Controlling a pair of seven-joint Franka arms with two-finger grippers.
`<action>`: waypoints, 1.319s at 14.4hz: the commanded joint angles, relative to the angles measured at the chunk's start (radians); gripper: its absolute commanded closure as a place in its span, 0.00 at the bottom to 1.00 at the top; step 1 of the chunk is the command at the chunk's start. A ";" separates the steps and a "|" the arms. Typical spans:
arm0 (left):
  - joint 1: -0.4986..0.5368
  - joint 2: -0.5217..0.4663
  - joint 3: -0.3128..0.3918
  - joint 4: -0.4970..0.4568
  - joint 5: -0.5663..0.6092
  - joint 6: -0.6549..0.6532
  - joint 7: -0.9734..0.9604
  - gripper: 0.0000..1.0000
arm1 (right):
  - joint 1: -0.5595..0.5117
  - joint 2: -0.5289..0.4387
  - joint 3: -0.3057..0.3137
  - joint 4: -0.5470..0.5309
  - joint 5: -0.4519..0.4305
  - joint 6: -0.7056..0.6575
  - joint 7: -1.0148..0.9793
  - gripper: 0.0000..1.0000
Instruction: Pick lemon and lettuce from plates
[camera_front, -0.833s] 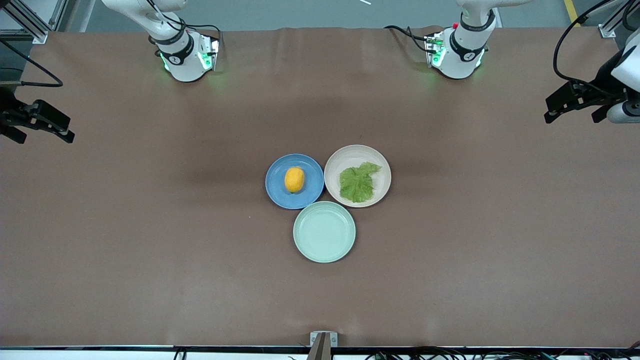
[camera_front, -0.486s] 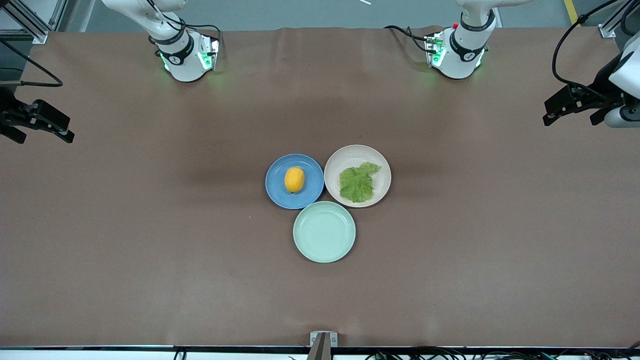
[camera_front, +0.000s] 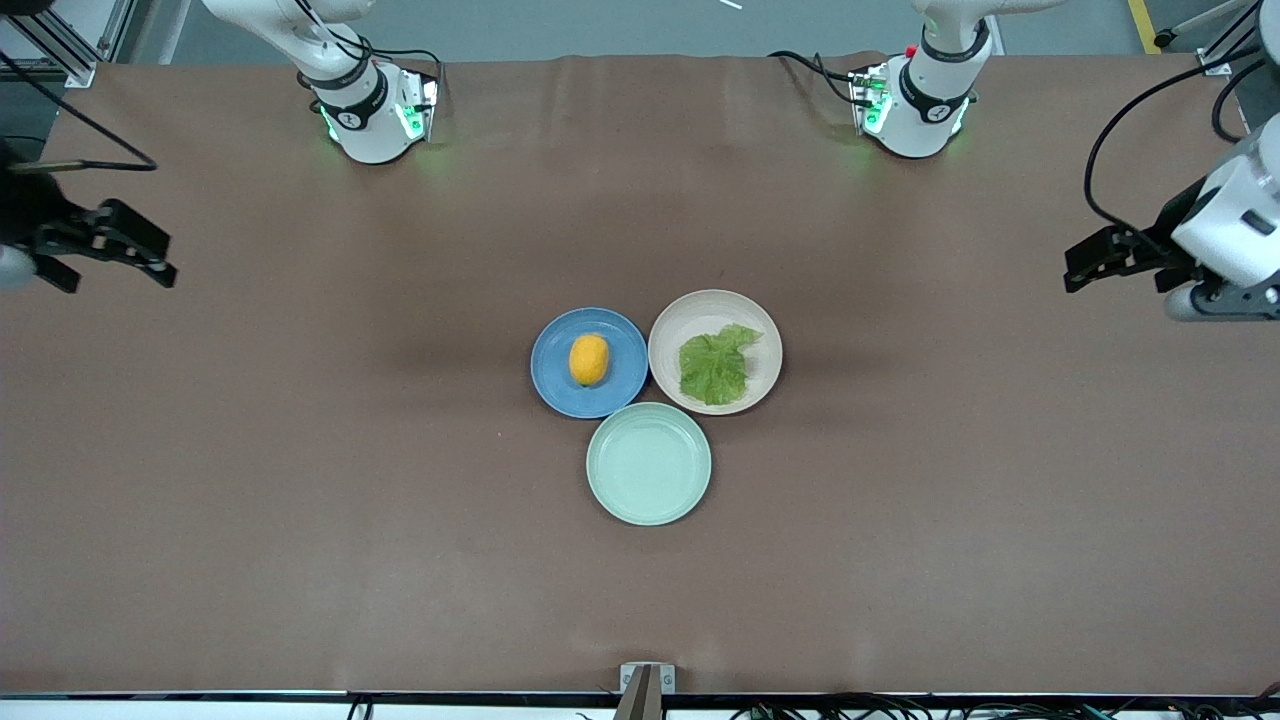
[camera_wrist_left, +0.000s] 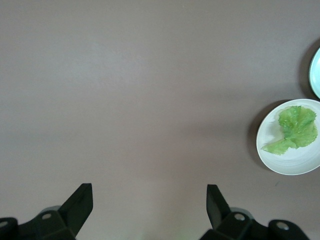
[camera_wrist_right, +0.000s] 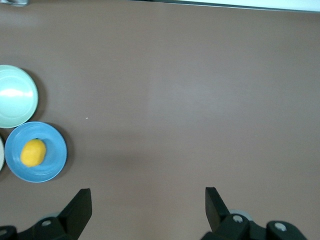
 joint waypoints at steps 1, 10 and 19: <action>-0.018 0.057 -0.012 0.030 0.006 -0.002 -0.011 0.00 | 0.102 0.056 0.001 0.024 -0.013 0.031 0.113 0.00; -0.218 0.258 -0.056 -0.041 -0.011 0.237 -0.566 0.00 | 0.437 0.214 -0.001 0.002 -0.053 0.074 0.360 0.01; -0.390 0.384 -0.058 -0.146 -0.066 0.410 -1.178 0.20 | 0.586 0.385 0.001 -0.309 -0.021 0.616 0.608 0.00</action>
